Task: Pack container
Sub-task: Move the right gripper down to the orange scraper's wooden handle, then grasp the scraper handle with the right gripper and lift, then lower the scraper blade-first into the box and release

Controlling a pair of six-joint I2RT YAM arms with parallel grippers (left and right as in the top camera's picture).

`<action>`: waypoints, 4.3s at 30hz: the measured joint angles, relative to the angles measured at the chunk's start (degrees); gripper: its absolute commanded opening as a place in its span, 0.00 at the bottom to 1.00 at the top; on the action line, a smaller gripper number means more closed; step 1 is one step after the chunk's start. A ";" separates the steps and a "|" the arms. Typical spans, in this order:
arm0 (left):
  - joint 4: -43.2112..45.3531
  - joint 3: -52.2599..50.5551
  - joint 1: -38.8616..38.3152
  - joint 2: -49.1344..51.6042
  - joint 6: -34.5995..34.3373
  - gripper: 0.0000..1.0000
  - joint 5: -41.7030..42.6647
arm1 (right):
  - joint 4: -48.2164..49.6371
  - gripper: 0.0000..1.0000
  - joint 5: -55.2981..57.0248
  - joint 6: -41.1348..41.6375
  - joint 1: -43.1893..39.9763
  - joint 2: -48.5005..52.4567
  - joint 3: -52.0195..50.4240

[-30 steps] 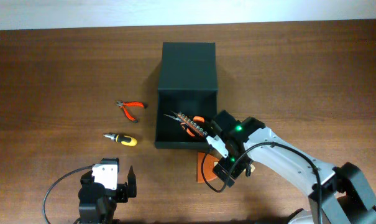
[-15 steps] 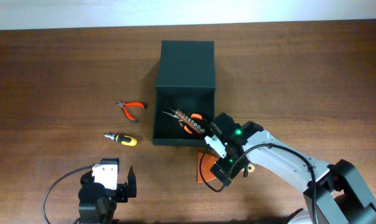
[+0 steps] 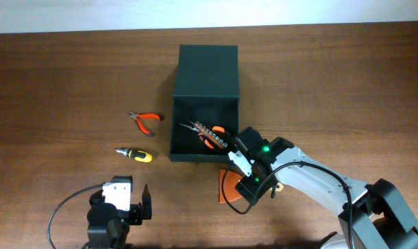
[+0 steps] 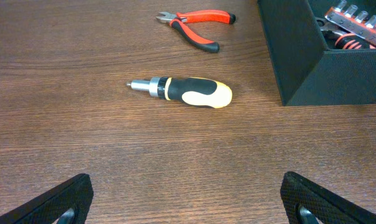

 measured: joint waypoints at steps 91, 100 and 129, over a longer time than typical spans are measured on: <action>0.00 0.00 0.00 0.00 0.00 0.99 0.00 | 5.42 0.04 2.23 19.43 0.00 -3.96 -8.13; -0.02 0.00 0.00 0.00 0.00 0.99 0.00 | 2.95 0.04 -1.16 21.88 0.00 -3.89 -6.25; 0.00 0.00 0.00 0.00 0.00 0.99 0.00 | -13.99 0.04 -22.01 23.80 0.00 -24.96 0.68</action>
